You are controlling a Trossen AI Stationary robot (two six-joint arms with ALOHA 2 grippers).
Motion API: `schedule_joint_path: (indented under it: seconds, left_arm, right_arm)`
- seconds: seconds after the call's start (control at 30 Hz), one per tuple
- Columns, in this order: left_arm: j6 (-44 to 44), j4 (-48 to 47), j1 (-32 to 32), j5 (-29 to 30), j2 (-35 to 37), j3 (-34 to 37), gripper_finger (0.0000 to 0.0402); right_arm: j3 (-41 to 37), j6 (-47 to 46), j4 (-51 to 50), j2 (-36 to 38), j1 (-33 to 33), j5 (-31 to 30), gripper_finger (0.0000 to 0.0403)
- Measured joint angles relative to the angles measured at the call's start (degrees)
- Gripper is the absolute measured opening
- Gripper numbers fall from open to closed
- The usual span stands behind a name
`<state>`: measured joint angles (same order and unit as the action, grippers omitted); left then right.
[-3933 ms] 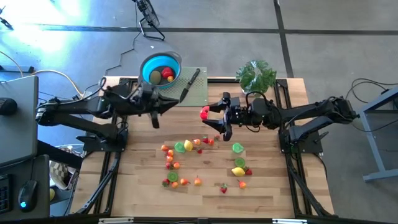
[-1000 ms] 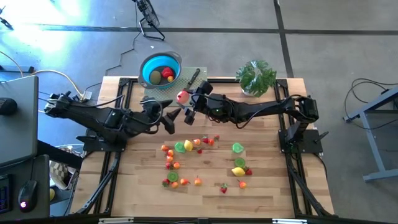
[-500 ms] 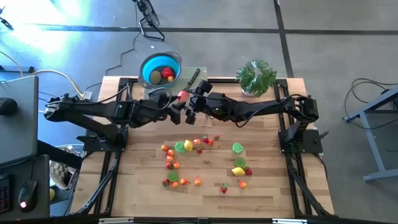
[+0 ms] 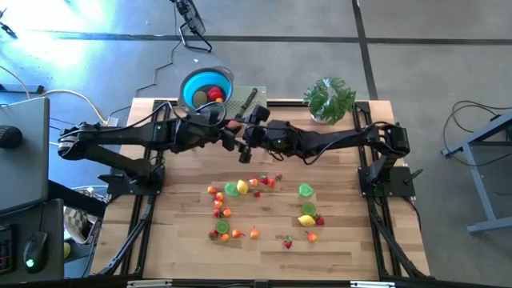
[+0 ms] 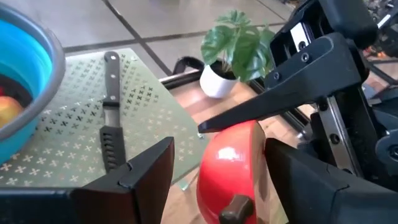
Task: Pick & Place Fruit
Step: Put the half apple into the strainer bowl on the shelf
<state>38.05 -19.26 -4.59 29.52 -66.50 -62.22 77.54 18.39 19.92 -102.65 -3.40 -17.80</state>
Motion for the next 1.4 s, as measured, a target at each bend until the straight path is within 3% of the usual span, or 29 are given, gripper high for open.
schedule_joint_path:
  seconds: [0.13, 0.43, 0.77, 1.03, 1.2, 1.4]
  left_arm:
    - [1.08, -0.71, -0.03, -2.22, -0.02, 0.0, 0.0227]
    - [0.99, -1.1, 0.06, -4.61, 0.07, 0.0, 0.0127]
    - [1.72, -0.74, 0.06, -4.61, 0.04, 0.0, 0.0137]
    - [2.11, -0.17, 0.14, -5.54, -0.09, 0.0, 0.013]
    - [2.06, -0.27, 0.1, -5.16, 0.14, 0.01, 0.0132]
    - [0.79, -0.25, 0.08, -4.64, 1.43, 0.02, 0.0132]
  right_arm:
    - [0.0, -0.02, 0.06, 0.0, -0.12, -0.27, 0.0273]
    - [-0.07, -0.09, -0.02, 0.0, -0.35, -0.22, 0.0266]
    - [-0.07, -0.09, 0.07, 0.0, -0.39, 1.22, 0.027]
    - [-0.02, -0.07, 0.68, 0.0, 0.77, 1.51, 0.0324]
    - [-0.02, 0.84, -0.33, 0.0, 1.37, -2.43, 0.0354]
    - [0.09, 2.45, -5.49, 1.2, 1.55, -3.23, 0.0363]
